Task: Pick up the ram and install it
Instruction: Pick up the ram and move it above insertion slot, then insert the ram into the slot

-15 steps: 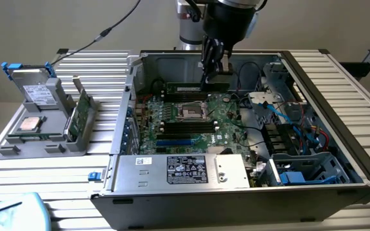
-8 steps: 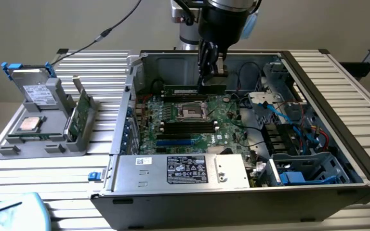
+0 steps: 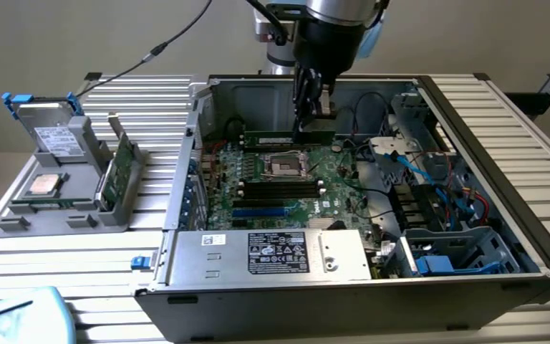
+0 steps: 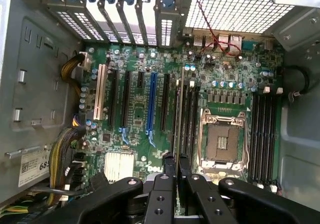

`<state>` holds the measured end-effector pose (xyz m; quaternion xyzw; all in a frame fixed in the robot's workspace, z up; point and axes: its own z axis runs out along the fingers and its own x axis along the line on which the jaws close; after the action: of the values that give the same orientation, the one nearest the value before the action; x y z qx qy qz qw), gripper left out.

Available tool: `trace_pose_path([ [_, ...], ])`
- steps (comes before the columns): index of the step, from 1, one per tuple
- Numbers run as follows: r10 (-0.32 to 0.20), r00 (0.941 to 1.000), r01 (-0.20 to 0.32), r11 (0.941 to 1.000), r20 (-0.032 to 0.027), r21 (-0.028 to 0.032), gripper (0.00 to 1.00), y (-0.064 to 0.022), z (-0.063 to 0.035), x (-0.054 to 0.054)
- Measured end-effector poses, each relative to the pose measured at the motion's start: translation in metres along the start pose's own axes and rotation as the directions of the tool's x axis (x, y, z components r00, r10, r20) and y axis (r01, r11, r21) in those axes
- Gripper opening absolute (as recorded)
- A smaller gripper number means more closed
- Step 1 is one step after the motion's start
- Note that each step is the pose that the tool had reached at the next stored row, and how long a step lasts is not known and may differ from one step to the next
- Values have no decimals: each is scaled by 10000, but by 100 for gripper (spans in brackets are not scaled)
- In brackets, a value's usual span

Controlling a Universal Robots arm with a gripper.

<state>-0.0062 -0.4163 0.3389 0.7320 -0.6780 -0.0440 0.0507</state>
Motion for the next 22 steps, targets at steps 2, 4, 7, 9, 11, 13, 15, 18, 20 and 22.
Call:
trace_pose_path([
  [2,2,10000,-2,10000,-22,-2,14,-5,31,-16],
  [4,6,10000,-6,10000,-42,-3,14,-11,63,-29],
  [7,11,10000,-11,10000,-72,-6,14,-18,110,-45],
  [9,17,10000,-17,10000,-84,-7,14,-23,142,-53],
  [11,29,10000,-29,10000,-92,-7,14,-28,174,-59],
  [13,43,9999,-43,10000,-97,-8,14,-33,207,-65],
  [15,57,9999,-57,10000,-102,-8,14,-38,241,-71],
  [18,68,9999,-68,10000,-114,-10,14,-40,251,-74],
  [20,69,9999,-69,10000,-113,-10,14,-40,252,-74],
  [22,68,9999,-68,10000,-113,-9,14,-40,252,-74],
])
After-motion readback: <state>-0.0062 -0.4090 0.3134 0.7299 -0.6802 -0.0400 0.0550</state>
